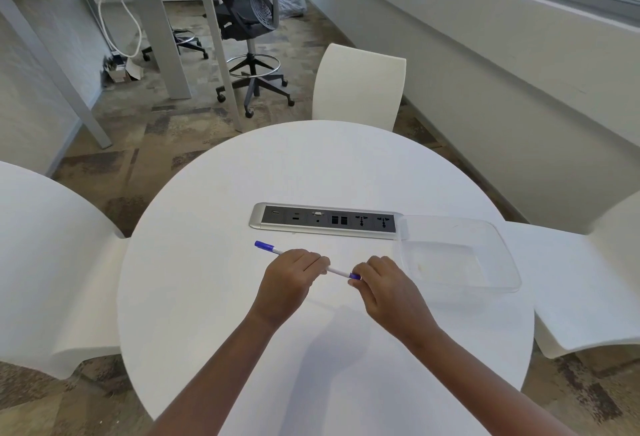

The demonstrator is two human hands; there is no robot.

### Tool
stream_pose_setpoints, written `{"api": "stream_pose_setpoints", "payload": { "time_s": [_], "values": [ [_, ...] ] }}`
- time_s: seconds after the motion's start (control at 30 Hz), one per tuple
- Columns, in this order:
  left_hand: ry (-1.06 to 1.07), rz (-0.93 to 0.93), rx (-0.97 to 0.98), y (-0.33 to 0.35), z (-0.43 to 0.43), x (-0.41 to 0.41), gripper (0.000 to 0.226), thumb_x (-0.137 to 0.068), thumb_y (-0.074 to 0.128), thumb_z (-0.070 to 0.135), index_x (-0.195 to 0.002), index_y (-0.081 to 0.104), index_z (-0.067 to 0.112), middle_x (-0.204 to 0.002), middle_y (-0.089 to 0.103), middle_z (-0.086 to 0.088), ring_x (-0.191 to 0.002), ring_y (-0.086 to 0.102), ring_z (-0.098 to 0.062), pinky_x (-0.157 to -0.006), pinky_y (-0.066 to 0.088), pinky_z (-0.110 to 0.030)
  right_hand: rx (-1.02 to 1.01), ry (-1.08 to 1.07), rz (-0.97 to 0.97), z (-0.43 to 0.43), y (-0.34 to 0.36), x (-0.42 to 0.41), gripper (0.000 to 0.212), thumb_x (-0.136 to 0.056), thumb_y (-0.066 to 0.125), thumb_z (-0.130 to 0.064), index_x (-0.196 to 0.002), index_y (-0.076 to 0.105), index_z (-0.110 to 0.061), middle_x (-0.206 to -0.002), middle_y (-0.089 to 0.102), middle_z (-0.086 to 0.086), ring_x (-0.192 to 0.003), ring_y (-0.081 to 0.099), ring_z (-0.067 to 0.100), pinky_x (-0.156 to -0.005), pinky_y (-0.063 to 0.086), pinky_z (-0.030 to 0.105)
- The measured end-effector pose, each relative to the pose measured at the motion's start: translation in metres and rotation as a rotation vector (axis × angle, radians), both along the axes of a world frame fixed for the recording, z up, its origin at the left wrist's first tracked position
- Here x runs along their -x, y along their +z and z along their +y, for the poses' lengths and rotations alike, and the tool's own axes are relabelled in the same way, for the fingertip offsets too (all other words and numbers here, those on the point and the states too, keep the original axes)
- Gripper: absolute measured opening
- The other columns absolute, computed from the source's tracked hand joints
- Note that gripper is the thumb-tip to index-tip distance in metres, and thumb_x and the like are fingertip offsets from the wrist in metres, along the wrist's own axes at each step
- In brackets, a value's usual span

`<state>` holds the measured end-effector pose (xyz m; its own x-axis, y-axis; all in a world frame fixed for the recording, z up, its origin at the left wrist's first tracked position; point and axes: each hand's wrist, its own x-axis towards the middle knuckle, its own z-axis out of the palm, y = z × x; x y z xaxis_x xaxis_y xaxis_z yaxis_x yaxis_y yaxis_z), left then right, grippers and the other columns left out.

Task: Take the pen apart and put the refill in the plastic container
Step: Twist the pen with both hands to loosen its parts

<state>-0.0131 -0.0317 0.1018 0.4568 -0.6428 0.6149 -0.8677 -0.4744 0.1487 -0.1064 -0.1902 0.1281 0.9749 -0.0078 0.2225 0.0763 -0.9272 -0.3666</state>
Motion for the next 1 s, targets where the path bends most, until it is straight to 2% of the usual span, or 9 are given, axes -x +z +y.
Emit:
{"api": "stream_pose_setpoints", "payload": {
  "time_s": [0.2, 0.33, 0.43, 0.5, 0.57, 0.7, 0.77, 0.87, 1.0],
  "values": [
    [-0.002, 0.012, 0.009, 0.001, -0.001, 0.003, 0.022, -0.058, 0.081, -0.007, -0.070, 0.072, 0.010, -0.062, 0.068, 0.001, -0.053, 0.062, -0.019, -0.047, 0.049, -0.021, -0.315, -0.115, 0.160, 0.000, 0.000, -0.006, 0.021, -0.091, 0.050, -0.015, -0.078, 0.063, -0.005, -0.069, 0.049, 0.001, -0.070, 0.042, 0.017, -0.063, 0.034, 0.030],
    [-0.002, -0.001, 0.000, 0.001, -0.002, 0.004, 0.023, -0.059, 0.080, -0.008, -0.069, 0.071, 0.010, -0.061, 0.067, 0.002, -0.052, 0.060, -0.019, -0.047, 0.047, -0.021, -0.815, -0.244, 0.392, -0.003, 0.006, -0.010, 0.040, -0.092, 0.046, -0.015, -0.052, 0.051, -0.017, -0.051, 0.043, -0.003, -0.047, 0.039, 0.009, -0.047, 0.030, 0.019],
    [-0.002, 0.003, -0.005, 0.000, -0.002, 0.004, 0.023, -0.059, 0.079, -0.009, -0.069, 0.071, 0.011, -0.061, 0.066, 0.002, -0.052, 0.060, -0.019, -0.047, 0.046, -0.021, -1.309, -0.374, 0.625, -0.004, 0.005, -0.013, 0.042, -0.094, 0.042, -0.019, -0.053, 0.048, -0.014, -0.039, 0.039, -0.007, -0.039, 0.031, 0.006, -0.040, 0.025, 0.015],
    [-0.006, 0.004, -0.012, -0.001, -0.002, 0.005, 0.024, -0.059, 0.078, -0.010, -0.068, 0.071, 0.011, -0.061, 0.066, 0.002, -0.052, 0.060, -0.019, -0.047, 0.046, -0.021, -1.435, -0.404, 0.688, -0.004, 0.003, -0.013, 0.043, -0.094, 0.040, -0.022, -0.053, 0.048, -0.014, -0.038, 0.038, -0.008, -0.040, 0.029, 0.008, -0.043, 0.025, 0.018],
    [-0.008, 0.008, -0.012, -0.002, -0.002, 0.005, 0.023, -0.059, 0.079, -0.009, -0.068, 0.071, 0.010, -0.061, 0.067, 0.002, -0.052, 0.060, -0.019, -0.047, 0.046, -0.021, -1.222, -0.374, 0.601, -0.002, 0.002, -0.011, 0.045, -0.096, 0.040, -0.023, -0.053, 0.052, -0.014, -0.042, 0.042, -0.005, -0.042, 0.034, 0.009, -0.046, 0.029, 0.019],
    [-0.012, 0.022, -0.001, -0.003, -0.002, 0.003, 0.021, -0.059, 0.081, -0.006, -0.070, 0.072, 0.010, -0.063, 0.069, 0.001, -0.053, 0.063, -0.019, -0.048, 0.049, -0.021, -0.361, -0.150, 0.217, 0.002, -0.002, -0.003, 0.015, -0.089, 0.054, -0.025, -0.081, 0.057, -0.013, -0.071, 0.054, 0.001, -0.068, 0.047, 0.015, -0.064, 0.039, 0.027],
    [-0.020, 0.018, -0.004, -0.002, -0.002, 0.002, 0.021, -0.057, 0.083, -0.004, -0.070, 0.073, 0.009, -0.063, 0.070, 0.000, -0.054, 0.064, -0.019, -0.048, 0.051, -0.021, -0.131, -0.063, 0.094, 0.003, -0.004, -0.002, 0.014, -0.084, 0.062, -0.020, -0.084, 0.058, -0.006, -0.077, 0.059, 0.007, -0.074, 0.051, 0.023, -0.063, 0.044, 0.034],
    [-0.024, 0.018, -0.003, -0.003, -0.001, 0.002, 0.022, -0.057, 0.083, -0.005, -0.070, 0.073, 0.009, -0.063, 0.070, 0.000, -0.054, 0.064, -0.019, -0.048, 0.051, -0.021, -0.036, 0.001, -0.011, 0.002, -0.002, -0.002, 0.014, -0.075, 0.071, -0.008, -0.070, 0.060, -0.001, -0.064, 0.060, 0.013, -0.059, 0.055, 0.031, -0.048, 0.046, 0.035],
    [-0.019, 0.025, 0.009, -0.003, -0.001, 0.003, 0.022, -0.059, 0.081, -0.007, -0.072, 0.072, 0.008, -0.063, 0.069, 0.000, -0.053, 0.063, -0.020, -0.046, 0.050, -0.023, -0.139, -0.052, 0.086, 0.002, -0.001, -0.007, 0.017, -0.087, 0.057, -0.015, -0.081, 0.062, 0.000, -0.073, 0.057, 0.010, -0.073, 0.049, 0.024, -0.065, 0.039, 0.033]
  ]
}}
